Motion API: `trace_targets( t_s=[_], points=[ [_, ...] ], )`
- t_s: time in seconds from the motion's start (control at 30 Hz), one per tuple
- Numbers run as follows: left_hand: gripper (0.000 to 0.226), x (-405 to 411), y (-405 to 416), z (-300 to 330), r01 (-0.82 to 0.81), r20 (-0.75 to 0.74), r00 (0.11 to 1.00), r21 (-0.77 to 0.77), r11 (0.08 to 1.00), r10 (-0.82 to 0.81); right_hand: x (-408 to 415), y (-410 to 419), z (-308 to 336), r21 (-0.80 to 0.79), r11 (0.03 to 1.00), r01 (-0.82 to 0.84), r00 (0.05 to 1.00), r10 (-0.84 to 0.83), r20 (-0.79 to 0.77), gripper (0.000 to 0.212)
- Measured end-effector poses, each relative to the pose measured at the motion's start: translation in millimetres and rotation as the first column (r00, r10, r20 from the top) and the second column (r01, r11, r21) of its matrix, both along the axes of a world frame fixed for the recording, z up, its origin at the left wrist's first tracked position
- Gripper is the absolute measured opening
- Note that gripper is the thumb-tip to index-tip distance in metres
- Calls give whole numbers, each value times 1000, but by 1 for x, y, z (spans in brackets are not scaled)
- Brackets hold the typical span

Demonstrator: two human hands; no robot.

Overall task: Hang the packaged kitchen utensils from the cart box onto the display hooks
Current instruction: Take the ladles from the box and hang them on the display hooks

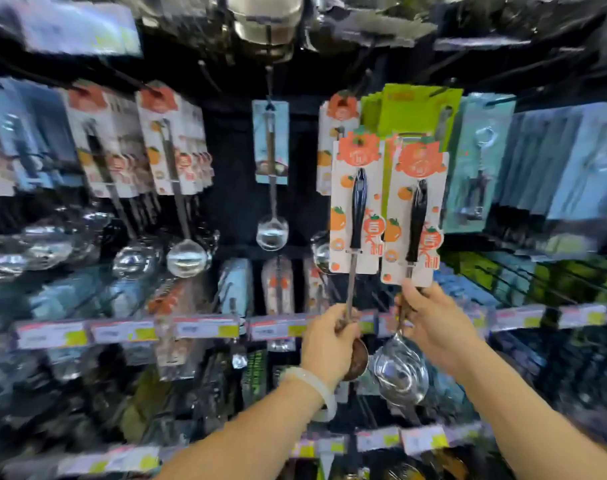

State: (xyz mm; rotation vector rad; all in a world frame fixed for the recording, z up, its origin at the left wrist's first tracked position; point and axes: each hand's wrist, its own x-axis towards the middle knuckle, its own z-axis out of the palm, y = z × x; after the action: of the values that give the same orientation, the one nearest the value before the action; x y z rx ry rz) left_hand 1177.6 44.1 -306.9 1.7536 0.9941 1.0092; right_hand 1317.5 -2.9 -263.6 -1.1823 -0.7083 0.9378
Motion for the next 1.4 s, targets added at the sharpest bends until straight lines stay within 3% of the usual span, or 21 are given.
trace_targets(
  t_s=[0.2, 0.37, 0.47, 0.63, 0.73, 0.83, 0.93, 1.17, 1.3, 1.4],
  points=[
    [11, -193, 26, 13, -218, -4, 976, 1, 976, 218, -191, 67, 7, 33, 971, -235, 972, 235, 1, 11],
    [21, -356, 45, 25, -319, 7, 948, -36, 947, 319, -352, 111, 3, 55, 911, -408, 906, 412, -95, 16],
    [11, -437, 56, 23, -402, -29, 915, -68, 913, 401, -433, 130, 0, 37, 877, -479, 869, 480, -119, 10],
    [21, -528, 74, 11, -528, -38, 848, -129, 839, 528, -525, 151, 4, -67, 853, -517, 854, 510, -105, 11],
    [16, -564, 89, 8, -575, -17, 815, -151, 804, 580, -552, 171, 24, -47, 849, -526, 848, 520, -102, 10],
    [27, -588, 108, 11, -621, 7, 776, -169, 766, 631, -566, 197, 48, 2, 853, -522, 849, 520, -91, 6],
    [25, -600, 123, 14, -626, -55, 779, -109, 772, 625, -574, 219, 64, 37, 848, -528, 849, 529, -12, 5],
    [32, -603, 157, 31, -604, -41, 797, -16, 797, 603, -583, 241, 61, 156, 842, -517, 855, 500, 136, 6],
    [19, -596, 176, 32, -605, -23, 796, -1, 796, 605, -584, 256, 74, 172, 828, -534, 844, 533, 55, 6],
    [14, -593, 188, 35, -601, -12, 799, 7, 799, 601, -581, 267, 71, 99, 815, -571, 819, 573, 6, 5]
  ],
)
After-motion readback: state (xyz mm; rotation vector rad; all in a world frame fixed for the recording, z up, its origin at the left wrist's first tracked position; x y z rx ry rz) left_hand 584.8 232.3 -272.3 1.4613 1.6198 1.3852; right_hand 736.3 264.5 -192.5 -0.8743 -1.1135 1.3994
